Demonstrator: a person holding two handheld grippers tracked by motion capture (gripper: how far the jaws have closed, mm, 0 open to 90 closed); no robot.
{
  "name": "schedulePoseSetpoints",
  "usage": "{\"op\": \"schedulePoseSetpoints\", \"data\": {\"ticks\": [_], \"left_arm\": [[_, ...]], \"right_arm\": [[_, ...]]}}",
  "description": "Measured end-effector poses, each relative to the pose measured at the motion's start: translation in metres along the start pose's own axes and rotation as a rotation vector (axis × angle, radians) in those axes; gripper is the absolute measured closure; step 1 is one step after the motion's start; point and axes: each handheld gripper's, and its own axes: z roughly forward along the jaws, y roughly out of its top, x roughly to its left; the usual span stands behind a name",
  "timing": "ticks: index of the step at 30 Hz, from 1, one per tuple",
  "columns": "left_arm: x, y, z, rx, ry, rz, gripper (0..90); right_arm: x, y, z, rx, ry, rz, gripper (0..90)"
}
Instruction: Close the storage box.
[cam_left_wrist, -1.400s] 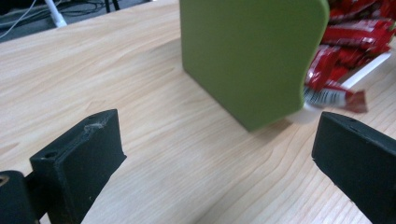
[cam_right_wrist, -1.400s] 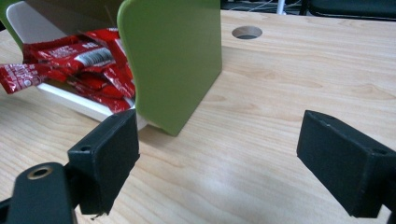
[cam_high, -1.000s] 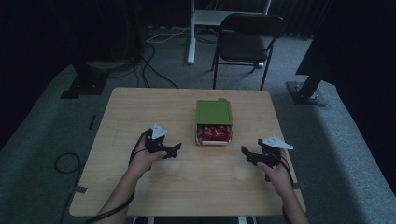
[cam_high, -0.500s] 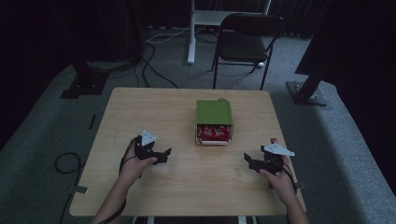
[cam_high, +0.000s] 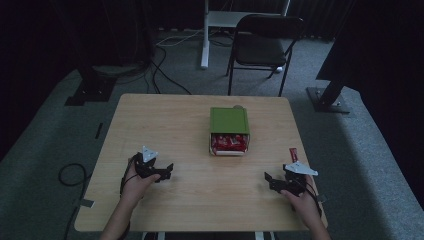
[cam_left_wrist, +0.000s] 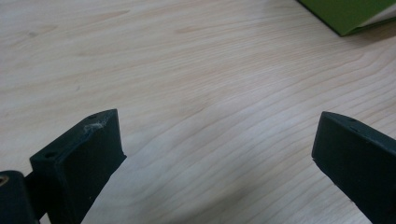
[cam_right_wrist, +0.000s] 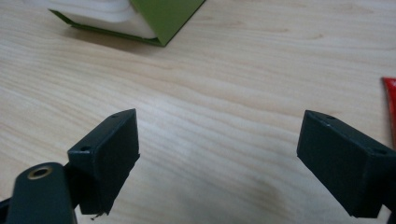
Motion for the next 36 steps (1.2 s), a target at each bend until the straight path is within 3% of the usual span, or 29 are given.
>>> {"op": "schedulePoseSetpoints", "data": {"ticks": [10,18,24,28,34,36], "left_arm": [[0.011,-0.015,-0.010,0.027,0.083,-0.055,2.8],[0.022,-0.026,-0.014,0.066,0.151,-0.070,2.8],[0.026,-0.036,-0.017,0.104,0.196,-0.081,2.8],[0.028,-0.041,-0.018,0.114,0.210,-0.109,2.8],[0.029,-0.044,-0.021,0.115,0.215,-0.151,2.8],[0.030,-0.046,-0.022,0.115,0.216,-0.183,2.8]], "right_arm": [[0.002,-0.012,-0.004,0.056,-0.027,-0.009,11.5],[0.005,-0.013,-0.003,0.092,-0.074,-0.035,11.5],[0.007,-0.014,0.000,0.152,-0.094,-0.059,11.3],[0.003,-0.014,0.001,0.164,-0.079,-0.020,11.3],[0.002,-0.014,0.000,0.164,-0.081,-0.020,11.3],[0.002,-0.014,0.000,0.164,-0.081,-0.020,11.3]]}}
